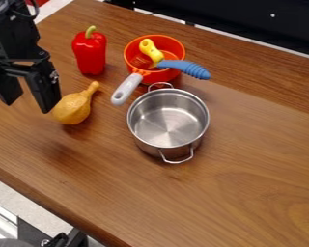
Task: Move the silver pot to the upper right of table
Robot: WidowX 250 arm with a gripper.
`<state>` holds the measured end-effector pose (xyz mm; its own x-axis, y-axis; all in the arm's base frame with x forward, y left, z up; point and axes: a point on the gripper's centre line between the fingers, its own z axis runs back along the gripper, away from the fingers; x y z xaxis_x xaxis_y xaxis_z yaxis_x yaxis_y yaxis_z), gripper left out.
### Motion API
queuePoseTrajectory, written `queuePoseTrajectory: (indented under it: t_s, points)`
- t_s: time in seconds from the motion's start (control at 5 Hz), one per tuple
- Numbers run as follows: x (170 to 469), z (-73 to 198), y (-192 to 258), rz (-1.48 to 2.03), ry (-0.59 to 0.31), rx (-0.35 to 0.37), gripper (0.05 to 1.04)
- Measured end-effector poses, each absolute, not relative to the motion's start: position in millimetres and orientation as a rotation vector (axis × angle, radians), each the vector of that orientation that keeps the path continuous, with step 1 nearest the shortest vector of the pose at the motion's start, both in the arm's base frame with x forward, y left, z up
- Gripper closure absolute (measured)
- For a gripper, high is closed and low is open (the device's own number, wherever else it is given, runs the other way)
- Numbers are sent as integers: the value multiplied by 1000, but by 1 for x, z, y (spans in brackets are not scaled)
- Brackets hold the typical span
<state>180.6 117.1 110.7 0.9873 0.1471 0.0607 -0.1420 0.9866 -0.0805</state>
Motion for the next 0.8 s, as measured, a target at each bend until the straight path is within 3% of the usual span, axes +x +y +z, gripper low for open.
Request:
queuePoseTrajectory:
  t_s: [0.2,0.4,0.8]
  points:
    - [179,107,114,155,-55,-90,86]
    - [182,108,93,267,-33,-177,86]
    - [191,104,48,526,16,-158,86]
